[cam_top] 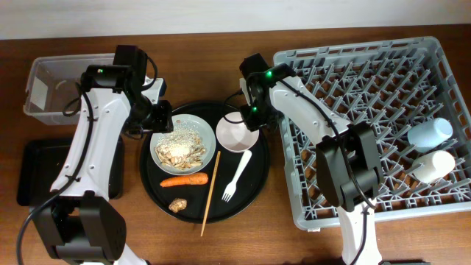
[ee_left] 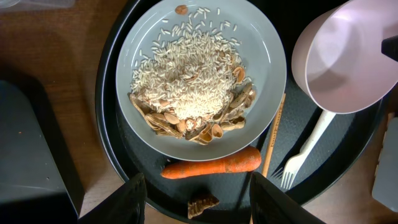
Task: Sort waste into correct bins and load items into the dishwasher rack
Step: 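Reach the right gripper to the pink bowl and grasp its rim, then lift the pink bowl and set it in the rack's back right area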
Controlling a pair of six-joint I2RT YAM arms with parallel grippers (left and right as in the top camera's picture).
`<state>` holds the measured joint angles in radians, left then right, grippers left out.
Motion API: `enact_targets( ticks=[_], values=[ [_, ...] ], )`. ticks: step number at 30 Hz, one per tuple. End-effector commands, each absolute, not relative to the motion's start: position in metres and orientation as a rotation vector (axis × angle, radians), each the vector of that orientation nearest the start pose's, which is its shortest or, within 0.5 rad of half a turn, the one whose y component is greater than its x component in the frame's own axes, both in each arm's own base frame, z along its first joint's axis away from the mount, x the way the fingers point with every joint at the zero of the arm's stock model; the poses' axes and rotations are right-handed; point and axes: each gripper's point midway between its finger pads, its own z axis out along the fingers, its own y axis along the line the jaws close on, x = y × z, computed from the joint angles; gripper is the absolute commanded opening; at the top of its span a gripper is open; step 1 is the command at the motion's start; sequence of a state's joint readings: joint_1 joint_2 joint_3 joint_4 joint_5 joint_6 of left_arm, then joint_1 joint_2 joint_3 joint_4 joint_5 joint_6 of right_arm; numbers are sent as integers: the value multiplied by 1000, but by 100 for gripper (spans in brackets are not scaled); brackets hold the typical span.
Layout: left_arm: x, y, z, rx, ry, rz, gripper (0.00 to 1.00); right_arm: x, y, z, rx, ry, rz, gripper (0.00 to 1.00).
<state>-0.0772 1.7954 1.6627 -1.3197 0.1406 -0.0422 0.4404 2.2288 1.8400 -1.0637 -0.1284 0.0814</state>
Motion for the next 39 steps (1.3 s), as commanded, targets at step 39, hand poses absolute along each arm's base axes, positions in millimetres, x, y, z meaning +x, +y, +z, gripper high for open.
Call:
enact_targets(
  ticks=[39],
  values=[
    [360, -49, 155, 62, 3015, -207, 53, 441, -10, 341, 226, 2296, -763, 4]
  ],
)
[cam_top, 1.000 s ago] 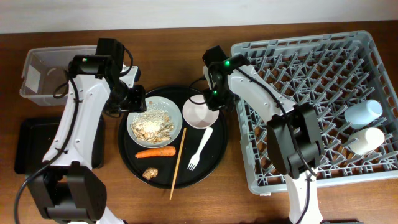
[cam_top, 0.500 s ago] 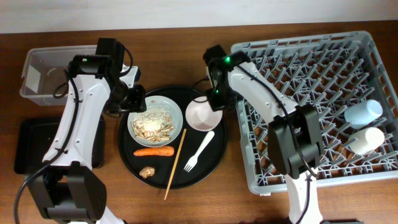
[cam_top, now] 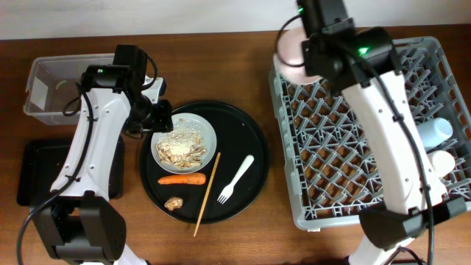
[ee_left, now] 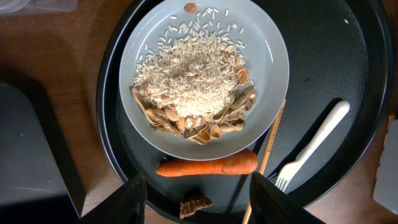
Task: Sort waste into correct bins and load items into the dishwasher rack
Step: 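Lift the pink bowl and set it in the rack's back right area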
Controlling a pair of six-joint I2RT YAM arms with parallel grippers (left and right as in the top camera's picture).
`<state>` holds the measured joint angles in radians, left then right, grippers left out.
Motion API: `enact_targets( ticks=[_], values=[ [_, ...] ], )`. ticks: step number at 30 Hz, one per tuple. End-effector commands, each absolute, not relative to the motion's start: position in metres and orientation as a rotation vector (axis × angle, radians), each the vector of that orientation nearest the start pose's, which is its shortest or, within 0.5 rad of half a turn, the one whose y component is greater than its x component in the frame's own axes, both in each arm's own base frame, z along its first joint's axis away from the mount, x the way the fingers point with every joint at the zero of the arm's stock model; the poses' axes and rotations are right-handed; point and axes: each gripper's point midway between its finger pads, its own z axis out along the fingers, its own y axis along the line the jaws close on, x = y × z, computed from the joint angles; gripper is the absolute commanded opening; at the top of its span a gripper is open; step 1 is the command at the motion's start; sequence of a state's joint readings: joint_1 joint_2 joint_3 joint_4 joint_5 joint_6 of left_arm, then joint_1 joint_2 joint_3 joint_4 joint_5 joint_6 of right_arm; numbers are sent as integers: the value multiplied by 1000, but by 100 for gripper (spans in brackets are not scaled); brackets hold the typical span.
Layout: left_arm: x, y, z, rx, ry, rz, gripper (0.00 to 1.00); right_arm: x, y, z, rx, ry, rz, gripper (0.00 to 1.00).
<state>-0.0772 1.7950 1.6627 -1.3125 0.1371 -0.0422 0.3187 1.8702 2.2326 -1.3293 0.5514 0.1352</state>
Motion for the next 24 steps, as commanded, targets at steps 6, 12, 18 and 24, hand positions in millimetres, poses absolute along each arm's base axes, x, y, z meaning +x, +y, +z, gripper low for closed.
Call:
enact_targets(
  ticks=[6, 12, 18, 24],
  values=[
    [360, -49, 155, 62, 3016, -212, 53, 408, -114, 408, 805, 1751, -1230, 4],
    [358, -49, 154, 61, 3026, -212, 53, 419, -159, 382, 884, 1704, -1424, 4],
    [357, -49, 154, 61, 3027, -213, 53, 439, -185, 330, 867, 1785, -1549, 4],
    [357, -49, 154, 61, 3027, -213, 53, 462, -187, 274, 794, 1882, -1623, 4]
  ],
)
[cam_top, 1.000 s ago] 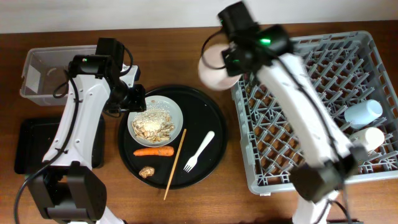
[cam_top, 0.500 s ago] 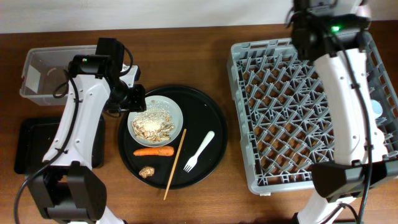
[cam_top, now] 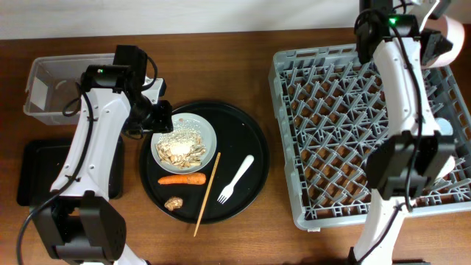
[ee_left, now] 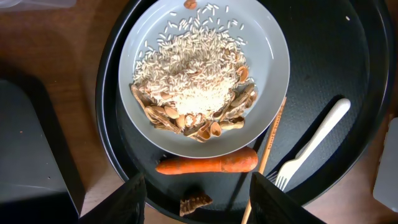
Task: Sort waste into correct bins and load items into the dishwasher rack
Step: 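Lift the pink bowl and set it in the rack's back right area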
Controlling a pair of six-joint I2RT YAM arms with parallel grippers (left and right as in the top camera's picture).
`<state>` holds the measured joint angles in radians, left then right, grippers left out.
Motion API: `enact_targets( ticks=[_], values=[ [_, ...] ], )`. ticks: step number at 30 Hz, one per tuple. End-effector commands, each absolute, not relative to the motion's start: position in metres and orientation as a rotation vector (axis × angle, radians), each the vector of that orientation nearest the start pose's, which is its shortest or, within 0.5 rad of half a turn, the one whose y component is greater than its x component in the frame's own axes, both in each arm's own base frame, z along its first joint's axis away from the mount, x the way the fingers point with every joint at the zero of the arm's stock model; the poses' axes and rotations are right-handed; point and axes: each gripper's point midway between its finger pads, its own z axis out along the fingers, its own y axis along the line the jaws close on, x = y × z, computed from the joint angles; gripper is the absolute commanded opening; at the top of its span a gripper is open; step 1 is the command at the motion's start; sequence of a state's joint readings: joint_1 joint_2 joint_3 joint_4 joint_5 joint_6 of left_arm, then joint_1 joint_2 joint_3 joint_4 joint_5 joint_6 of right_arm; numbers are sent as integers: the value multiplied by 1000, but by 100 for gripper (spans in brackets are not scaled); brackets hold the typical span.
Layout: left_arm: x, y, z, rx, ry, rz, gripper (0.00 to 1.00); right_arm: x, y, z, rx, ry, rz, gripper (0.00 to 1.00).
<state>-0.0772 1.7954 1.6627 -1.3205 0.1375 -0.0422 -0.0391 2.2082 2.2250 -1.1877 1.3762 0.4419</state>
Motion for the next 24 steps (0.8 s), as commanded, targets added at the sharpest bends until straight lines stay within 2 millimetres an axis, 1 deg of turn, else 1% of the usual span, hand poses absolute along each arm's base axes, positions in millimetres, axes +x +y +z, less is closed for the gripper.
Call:
enact_targets(
  ticks=[1, 4, 6, 10, 13, 15, 18, 21, 24],
  values=[
    [357, -49, 154, 61, 3027, -213, 53, 466, -187, 266, 783, 1901, -1627, 4],
    [357, -49, 154, 61, 3027, -213, 53, 475, -183, 235, 739, 1989, -1618, 4],
    [357, -49, 154, 61, 3027, -213, 53, 478, -179, 223, 713, 2022, -1616, 4],
    [357, -50, 154, 61, 3026, -214, 53, 488, -161, 191, 665, 2124, -1545, 4],
    [357, -49, 154, 61, 3026, -213, 53, 490, -146, 170, 629, 2192, -1500, 4],
    [357, -49, 154, 61, 3027, -213, 53, 487, -139, 160, 612, 2213, -1497, 4],
    [358, -49, 154, 62, 3026, -212, 53, 480, -128, 134, 558, 2303, -1482, 4],
    [357, -49, 154, 62, 3026, -213, 53, 471, -118, 112, 505, 2386, -1473, 4],
    [358, -49, 154, 61, 3026, -212, 53, 465, -106, 101, 469, 2463, -1437, 5]
  ],
)
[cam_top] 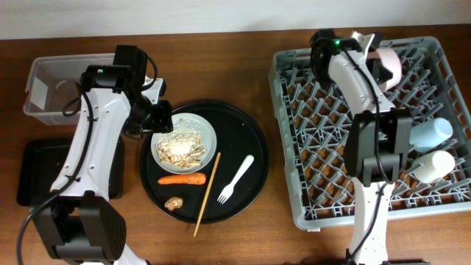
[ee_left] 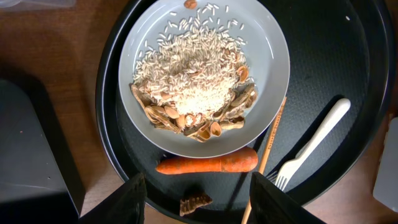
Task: Sort waste into correct bins and load items into the dishwasher rack
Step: 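Lift the pink bowl and set it in the rack's back right area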
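Note:
A grey plate (ee_left: 204,74) of rice and shells lies on the black round tray (cam_top: 243,132). Below it are a carrot (ee_left: 207,164), a brown scrap (ee_left: 195,204), a chopstick (ee_left: 266,163) and a white fork (ee_left: 314,143). My left gripper (ee_left: 196,180) hangs open over the tray's left side, with nothing between its fingers. Over the back rows of the grey dishwasher rack (cam_top: 346,147), my right gripper (cam_top: 374,68) is shut on the pink bowl (cam_top: 388,65), which is tilted on its side.
Two white cups (cam_top: 430,132) lie at the rack's right side. A clear plastic bin (cam_top: 51,85) stands at the back left. A black bin (cam_top: 33,173) sits in front of it, left of the tray.
My right gripper has moved with the pink bowl from beyond the rack's far right corner to a spot over the rack's back rows. The left arm and the tray items have not moved.
My right gripper was at the pink bowl on the tray beside the plate. Then it held the bowl over the rack's back left corner, and the fork and chopstick lay slightly shifted. Then the bowl was past the far right corner, and now it is over the rack.

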Controlling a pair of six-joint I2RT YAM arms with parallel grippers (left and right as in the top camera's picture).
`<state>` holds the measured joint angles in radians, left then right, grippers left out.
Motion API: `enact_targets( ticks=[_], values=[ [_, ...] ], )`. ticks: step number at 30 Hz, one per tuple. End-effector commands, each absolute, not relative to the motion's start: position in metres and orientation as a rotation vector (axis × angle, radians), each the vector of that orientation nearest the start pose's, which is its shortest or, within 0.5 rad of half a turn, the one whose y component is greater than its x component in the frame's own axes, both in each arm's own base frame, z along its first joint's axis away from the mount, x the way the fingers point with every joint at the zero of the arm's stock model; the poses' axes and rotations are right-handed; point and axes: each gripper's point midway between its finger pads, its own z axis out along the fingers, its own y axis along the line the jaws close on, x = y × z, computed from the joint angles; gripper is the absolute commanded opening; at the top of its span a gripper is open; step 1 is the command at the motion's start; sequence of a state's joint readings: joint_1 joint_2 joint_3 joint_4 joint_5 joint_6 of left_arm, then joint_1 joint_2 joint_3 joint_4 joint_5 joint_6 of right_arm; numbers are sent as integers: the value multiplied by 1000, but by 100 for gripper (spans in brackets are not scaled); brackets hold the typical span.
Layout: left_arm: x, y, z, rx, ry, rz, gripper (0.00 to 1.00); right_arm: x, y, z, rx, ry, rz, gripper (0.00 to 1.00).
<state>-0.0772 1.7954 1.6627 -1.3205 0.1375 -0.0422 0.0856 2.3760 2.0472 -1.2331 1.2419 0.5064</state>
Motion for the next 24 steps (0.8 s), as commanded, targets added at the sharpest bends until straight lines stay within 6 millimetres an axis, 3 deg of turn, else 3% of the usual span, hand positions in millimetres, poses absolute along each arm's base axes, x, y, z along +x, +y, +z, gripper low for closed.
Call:
enact_targets(
  ticks=[1, 3, 6, 9, 11, 13, 18, 20, 23, 24],
  values=[
    [357, -49, 154, 61, 3026, -213, 53, 465, -103, 99, 461, 2477, -1429, 5],
    [358, -49, 154, 62, 3025, -213, 53, 461, -97, 100, 428, 2502, -1434, 17],
    [358, -50, 154, 62, 3023, -213, 53, 455, -89, 106, 377, 2527, -1453, 64],
    [358, -50, 154, 62, 3023, -213, 53, 454, -81, 118, 364, 2515, -1437, 93],
    [358, -50, 154, 62, 3023, -213, 53, 453, -76, 135, 388, 2490, -1395, 100],
    [358, -50, 154, 62, 3023, -213, 53, 451, -72, 150, 436, 2481, -1317, 99],
    [358, -49, 154, 62, 3023, -212, 54, 439, -56, 193, 557, 2523, -971, 99],
    [358, -49, 154, 62, 3023, -212, 60, 433, -42, 209, 584, 2549, -782, 99],
    [360, -50, 155, 63, 3015, -212, 62, 425, 9, 214, 277, 2743, -372, 99],
    [361, -50, 155, 63, 3012, -213, 63, 417, 40, 214, 93, 2810, -155, 99]
  ],
)
